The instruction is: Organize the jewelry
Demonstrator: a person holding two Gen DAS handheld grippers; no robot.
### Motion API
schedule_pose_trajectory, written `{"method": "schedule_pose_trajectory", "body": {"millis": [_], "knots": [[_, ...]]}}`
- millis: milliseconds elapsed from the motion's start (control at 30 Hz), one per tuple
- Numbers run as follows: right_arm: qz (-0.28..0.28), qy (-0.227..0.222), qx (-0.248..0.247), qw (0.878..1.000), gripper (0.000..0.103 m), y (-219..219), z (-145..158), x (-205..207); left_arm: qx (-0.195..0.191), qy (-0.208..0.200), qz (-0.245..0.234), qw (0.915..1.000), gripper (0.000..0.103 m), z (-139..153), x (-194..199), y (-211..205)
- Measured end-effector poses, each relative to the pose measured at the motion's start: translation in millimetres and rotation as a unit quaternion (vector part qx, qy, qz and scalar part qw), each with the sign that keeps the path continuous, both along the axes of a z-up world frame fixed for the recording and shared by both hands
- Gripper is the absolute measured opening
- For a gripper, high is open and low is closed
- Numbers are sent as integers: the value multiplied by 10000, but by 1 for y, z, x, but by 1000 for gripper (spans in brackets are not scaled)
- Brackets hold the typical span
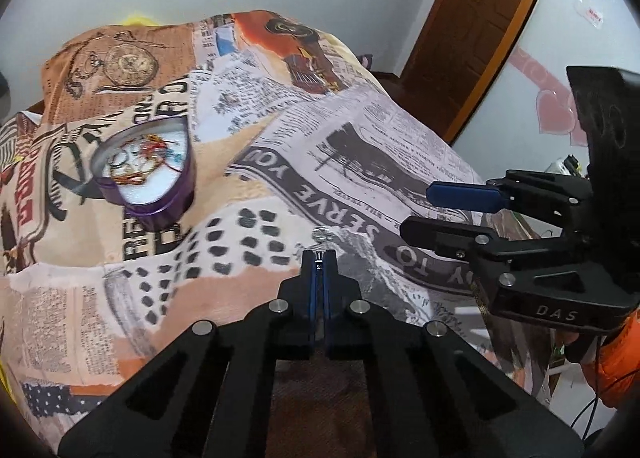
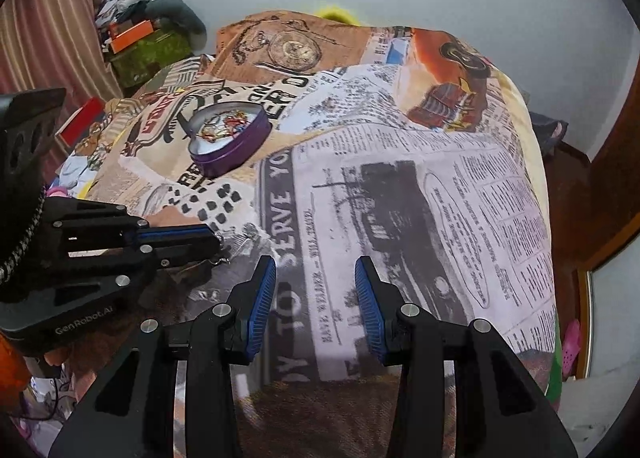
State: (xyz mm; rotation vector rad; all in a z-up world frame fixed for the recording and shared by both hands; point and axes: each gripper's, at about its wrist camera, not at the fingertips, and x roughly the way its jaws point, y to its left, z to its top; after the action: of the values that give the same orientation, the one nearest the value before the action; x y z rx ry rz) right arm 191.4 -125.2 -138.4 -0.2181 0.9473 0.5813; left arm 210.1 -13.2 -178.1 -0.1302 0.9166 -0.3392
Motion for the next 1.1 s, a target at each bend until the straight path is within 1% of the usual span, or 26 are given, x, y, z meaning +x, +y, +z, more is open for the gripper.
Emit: {"method": "schedule_pose_trajectory", "body": {"millis": [133, 267, 400, 433, 467, 533, 567, 633, 833, 933, 1100], "knots": [[148, -12, -28, 9999, 38, 15, -1, 4, -25, -23, 140, 9999, 1, 2, -5, 17], [347, 69, -11, 9994, 38, 30, -6, 8, -10, 42, 223, 9997, 1, -3, -8, 29], [528, 103, -137, 9985, 37, 46, -15, 11, 23, 69, 273, 9996, 1, -8, -9, 35], [557, 91, -189, 9982, 31, 48, -17, 12, 32, 56, 281, 9996, 1, -9, -10, 36], [587, 105, -241, 9979, 22, 50, -20, 12, 41, 40, 286, 9996, 1, -9, -10, 37], [651, 153, -292, 9973, 13, 54, -23, 13, 50, 7, 289, 9996, 1, -9, -11, 38], [683, 126, -284, 9972, 11, 54, -23, 12, 58, -2, 293, 9996, 1, -9, -11, 38], [731, 90, -281, 9969, 9, 55, -22, 10, 73, -13, 305, 9995, 1, -8, -10, 39], [705, -27, -201, 9973, 9, 54, -16, 10, 50, -78, 400, 9992, 1, -3, -9, 42], [687, -77, -100, 9976, 9, 53, -9, 9, 76, -143, 449, 9989, 1, 2, -11, 45], [664, -311, 11, 9973, 9, 55, 12, 8, 115, -294, 582, 9978, 1, 15, -14, 55]]}}
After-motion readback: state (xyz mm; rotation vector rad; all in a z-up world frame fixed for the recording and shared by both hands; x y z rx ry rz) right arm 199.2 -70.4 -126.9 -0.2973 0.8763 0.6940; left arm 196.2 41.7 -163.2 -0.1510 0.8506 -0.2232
